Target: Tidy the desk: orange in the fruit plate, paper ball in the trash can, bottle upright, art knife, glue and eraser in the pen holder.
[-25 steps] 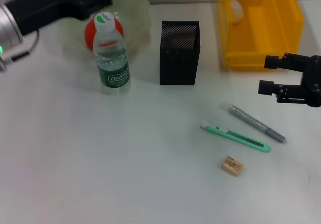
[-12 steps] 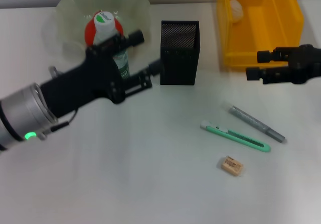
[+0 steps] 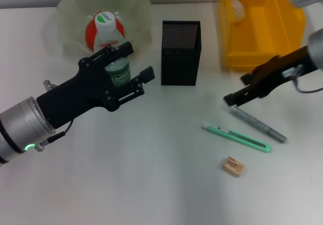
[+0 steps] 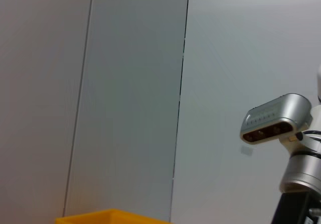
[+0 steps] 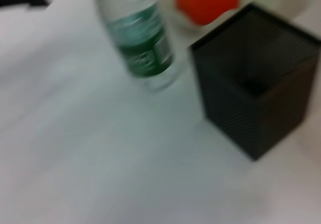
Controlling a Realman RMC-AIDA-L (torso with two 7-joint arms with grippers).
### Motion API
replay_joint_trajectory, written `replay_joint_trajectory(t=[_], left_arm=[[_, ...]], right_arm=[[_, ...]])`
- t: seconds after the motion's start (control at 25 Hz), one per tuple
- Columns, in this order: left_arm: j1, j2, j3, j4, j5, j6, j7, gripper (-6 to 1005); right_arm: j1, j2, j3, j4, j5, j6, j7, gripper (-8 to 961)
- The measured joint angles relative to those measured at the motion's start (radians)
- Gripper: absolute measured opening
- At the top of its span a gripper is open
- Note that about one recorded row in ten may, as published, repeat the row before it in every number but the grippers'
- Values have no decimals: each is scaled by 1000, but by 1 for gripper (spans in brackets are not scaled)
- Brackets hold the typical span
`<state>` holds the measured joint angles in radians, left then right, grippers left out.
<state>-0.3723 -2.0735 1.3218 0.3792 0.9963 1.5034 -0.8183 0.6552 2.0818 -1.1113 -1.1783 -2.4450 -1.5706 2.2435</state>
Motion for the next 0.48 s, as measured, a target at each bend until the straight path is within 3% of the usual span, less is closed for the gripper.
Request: replay_joint_trajectory(t=[0.2, 0.48], left_arm=[[3, 0, -7, -4, -1, -12, 1, 756], [3, 0, -8, -12, -2, -24, 1, 755]], right_arm=[[8, 0, -140, 6, 0, 22, -10, 823], [9, 0, -213, 25, -9, 36, -55, 823]])
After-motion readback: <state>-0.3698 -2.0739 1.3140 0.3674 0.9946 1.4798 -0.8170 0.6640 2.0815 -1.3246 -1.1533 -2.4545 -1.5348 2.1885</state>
